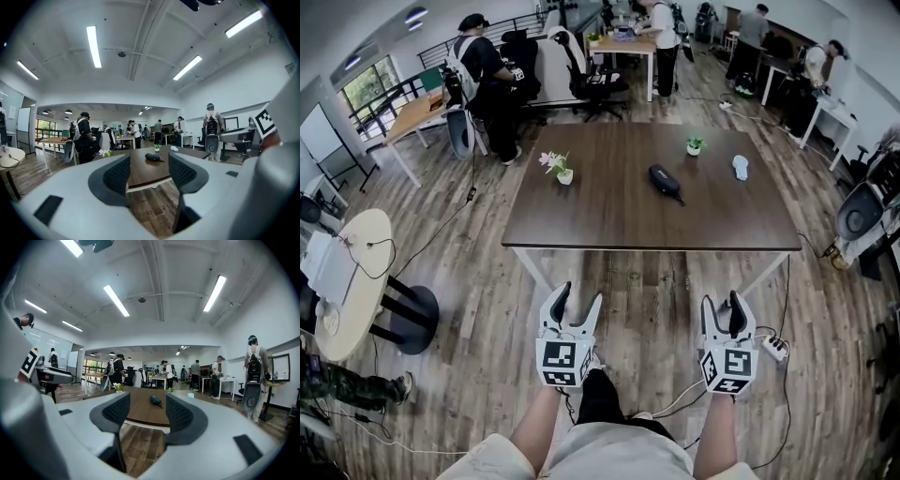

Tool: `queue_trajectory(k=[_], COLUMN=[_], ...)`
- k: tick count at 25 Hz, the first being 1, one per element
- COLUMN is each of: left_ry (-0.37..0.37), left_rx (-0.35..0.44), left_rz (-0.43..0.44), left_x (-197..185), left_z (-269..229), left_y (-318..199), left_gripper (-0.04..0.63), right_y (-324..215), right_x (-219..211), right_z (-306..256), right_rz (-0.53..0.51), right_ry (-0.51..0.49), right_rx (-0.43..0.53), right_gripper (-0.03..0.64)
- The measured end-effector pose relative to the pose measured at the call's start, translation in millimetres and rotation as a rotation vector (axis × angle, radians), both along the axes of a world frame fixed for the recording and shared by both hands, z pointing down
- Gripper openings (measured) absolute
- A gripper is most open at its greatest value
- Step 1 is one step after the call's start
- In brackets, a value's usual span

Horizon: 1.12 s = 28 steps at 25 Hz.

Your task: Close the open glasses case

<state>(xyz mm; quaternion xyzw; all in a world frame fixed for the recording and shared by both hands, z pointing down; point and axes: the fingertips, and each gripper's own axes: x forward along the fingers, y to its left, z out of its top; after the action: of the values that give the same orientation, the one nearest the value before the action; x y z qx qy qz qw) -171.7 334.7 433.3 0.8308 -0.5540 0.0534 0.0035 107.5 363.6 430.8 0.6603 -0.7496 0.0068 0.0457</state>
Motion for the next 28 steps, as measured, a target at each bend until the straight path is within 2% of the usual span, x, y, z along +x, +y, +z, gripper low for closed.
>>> queue_trajectory(k=[8, 17, 28], left_ry=[0.004, 0.014, 0.043], left_rx=[-0.035, -0.056, -0.073], left_rz=[0.003, -0.003, -0.028], left_x=[-18, -48, -114], left_z=[8, 16, 17], left_y=[-51, -148, -256], left_gripper=[0.272, 0.275, 0.275], right_y=[-57, -163, -272], right_x=[-25, -62, -126], right_z=[13, 15, 1], right_rz=[-0.022, -0.063, -0.090], right_ry=[-0.005, 0.023, 0.096], right_rx=[-0.046, -0.079, -0.100], right_gripper=[0.245, 0.249, 0.249])
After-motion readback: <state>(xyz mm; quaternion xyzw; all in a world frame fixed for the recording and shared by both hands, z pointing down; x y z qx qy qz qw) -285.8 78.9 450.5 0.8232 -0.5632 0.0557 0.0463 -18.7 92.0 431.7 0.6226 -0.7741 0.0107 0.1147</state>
